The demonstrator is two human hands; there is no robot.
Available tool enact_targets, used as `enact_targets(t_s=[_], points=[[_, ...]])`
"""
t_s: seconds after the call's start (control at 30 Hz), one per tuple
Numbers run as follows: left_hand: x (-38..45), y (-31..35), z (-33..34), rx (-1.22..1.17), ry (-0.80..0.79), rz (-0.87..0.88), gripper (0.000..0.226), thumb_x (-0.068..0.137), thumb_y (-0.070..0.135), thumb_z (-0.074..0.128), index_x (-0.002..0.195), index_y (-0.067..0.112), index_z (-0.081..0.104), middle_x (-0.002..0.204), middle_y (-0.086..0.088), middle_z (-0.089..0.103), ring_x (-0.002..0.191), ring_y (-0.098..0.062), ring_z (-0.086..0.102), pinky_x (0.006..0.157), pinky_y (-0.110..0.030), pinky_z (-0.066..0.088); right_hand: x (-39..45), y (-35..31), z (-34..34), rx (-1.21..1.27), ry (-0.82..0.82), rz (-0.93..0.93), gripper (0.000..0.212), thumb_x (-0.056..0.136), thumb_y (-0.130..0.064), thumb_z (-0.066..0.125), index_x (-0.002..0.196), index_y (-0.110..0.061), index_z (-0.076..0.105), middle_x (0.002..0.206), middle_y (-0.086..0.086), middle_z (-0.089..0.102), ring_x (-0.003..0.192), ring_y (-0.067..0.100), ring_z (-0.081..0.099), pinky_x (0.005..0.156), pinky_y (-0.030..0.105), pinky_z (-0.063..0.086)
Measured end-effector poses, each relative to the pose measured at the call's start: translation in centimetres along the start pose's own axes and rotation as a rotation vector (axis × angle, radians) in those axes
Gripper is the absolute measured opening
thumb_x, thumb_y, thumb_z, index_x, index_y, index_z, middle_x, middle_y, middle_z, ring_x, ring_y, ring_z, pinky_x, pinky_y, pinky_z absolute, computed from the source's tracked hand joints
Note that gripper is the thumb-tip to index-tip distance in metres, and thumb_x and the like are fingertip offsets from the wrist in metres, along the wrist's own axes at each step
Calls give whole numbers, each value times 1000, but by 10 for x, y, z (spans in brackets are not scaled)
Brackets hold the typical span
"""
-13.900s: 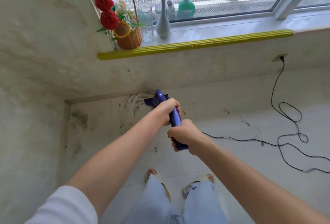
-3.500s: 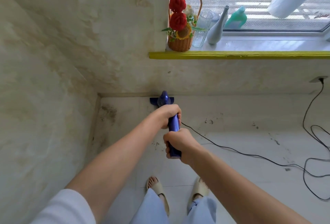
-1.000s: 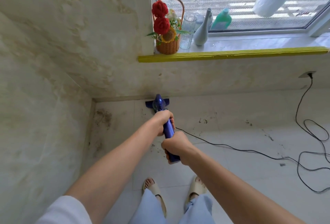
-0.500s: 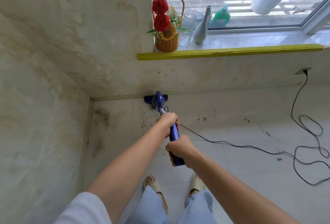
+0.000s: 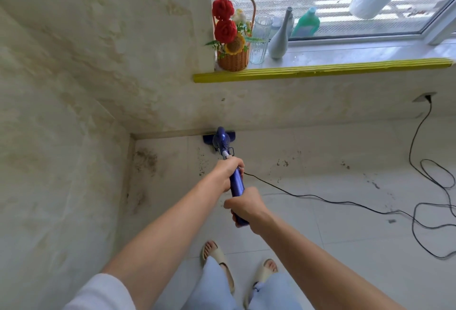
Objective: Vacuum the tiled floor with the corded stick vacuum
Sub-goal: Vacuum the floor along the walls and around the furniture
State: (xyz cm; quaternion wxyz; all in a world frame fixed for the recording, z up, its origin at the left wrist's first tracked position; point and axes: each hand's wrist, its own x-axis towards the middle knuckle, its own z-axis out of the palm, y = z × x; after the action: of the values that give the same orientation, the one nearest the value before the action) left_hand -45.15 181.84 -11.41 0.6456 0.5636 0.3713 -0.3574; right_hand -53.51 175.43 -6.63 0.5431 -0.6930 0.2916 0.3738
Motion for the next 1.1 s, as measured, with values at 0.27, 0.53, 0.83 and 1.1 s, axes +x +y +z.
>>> enact_targets(t_s=[0.27, 0.53, 0.83, 1.1], points=[[-30, 10, 61, -126, -122, -147, 7, 90, 5, 52, 89, -1, 50, 54, -11, 62, 58, -19, 57, 56, -31, 48, -39, -13, -79, 18, -69, -4, 21, 81, -2, 68, 90, -7, 50, 61, 4, 41, 46, 10, 39, 40, 18, 38], [-22, 1, 86, -42, -42, -94, 34, 85, 3, 47, 53, 11, 40, 38, 0, 43, 43, -13, 40, 50, -23, 37, -24, 5, -94, 38, -15, 11, 18, 82, 13, 49, 91, -2, 48, 65, 9, 45, 45, 15, 41, 36, 16, 37], [-5, -10, 46, 7, 60, -85, 16, 81, 15, 62, 75, 11, 47, 47, 0, 43, 47, -11, 39, 45, -21, 37, 8, 30, -38, 79, -34, -9, 20, 79, 5, 54, 96, -3, 48, 87, 17, 55, 46, 17, 52, 44, 27, 49], [10, 12, 35, 204, 14, -129, 19, 86, 1, 52, 72, 14, 50, 38, 3, 41, 46, -9, 36, 45, -21, 37, 20, 6, -24, 170, 30, 71, 14, 80, 5, 48, 86, -7, 46, 76, 14, 54, 44, 20, 51, 46, 29, 51]])
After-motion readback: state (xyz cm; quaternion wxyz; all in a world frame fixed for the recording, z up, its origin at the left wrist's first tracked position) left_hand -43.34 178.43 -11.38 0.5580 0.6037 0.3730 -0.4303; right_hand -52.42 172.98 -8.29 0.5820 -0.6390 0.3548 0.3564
